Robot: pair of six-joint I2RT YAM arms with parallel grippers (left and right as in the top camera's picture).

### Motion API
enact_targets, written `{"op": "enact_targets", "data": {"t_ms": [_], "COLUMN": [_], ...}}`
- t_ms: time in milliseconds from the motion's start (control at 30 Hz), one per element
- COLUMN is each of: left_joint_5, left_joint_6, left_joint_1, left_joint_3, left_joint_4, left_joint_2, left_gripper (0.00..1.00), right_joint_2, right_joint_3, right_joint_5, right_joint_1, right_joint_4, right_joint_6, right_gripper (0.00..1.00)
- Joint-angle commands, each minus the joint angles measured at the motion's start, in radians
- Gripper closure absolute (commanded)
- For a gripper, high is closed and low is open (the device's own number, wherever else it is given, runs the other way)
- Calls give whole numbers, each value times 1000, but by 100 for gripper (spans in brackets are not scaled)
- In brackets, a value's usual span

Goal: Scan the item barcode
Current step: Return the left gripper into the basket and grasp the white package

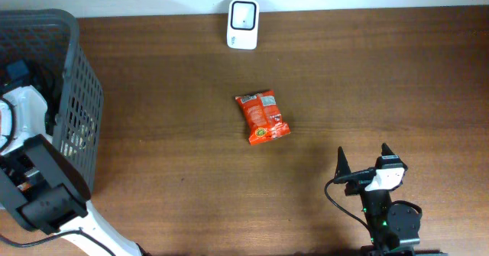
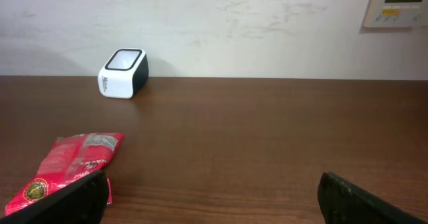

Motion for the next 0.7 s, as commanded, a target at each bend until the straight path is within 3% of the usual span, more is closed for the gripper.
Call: {"op": "enact_targets", "data": {"t_ms": [0, 333, 667], "left_joint_5": [-14, -14, 33], "left_joint_6": [4, 53, 53], "left_joint_1": [-2, -2, -14], "left_joint_3": [-6, 272, 314], "left_joint_4": [-42, -249, -227], "left_joint_2": [39, -69, -395], "left_gripper": [100, 100, 100], "right_joint_2": [-6, -6, -6], "right_joint_3": [-5, -5, -5], "right_joint_5": [12, 12, 12], "right_joint_1": [6, 6, 6], "right_joint_4": [-7, -7, -7], "right_joint_6": [1, 1, 1], "right_gripper": [1, 2, 1]}}
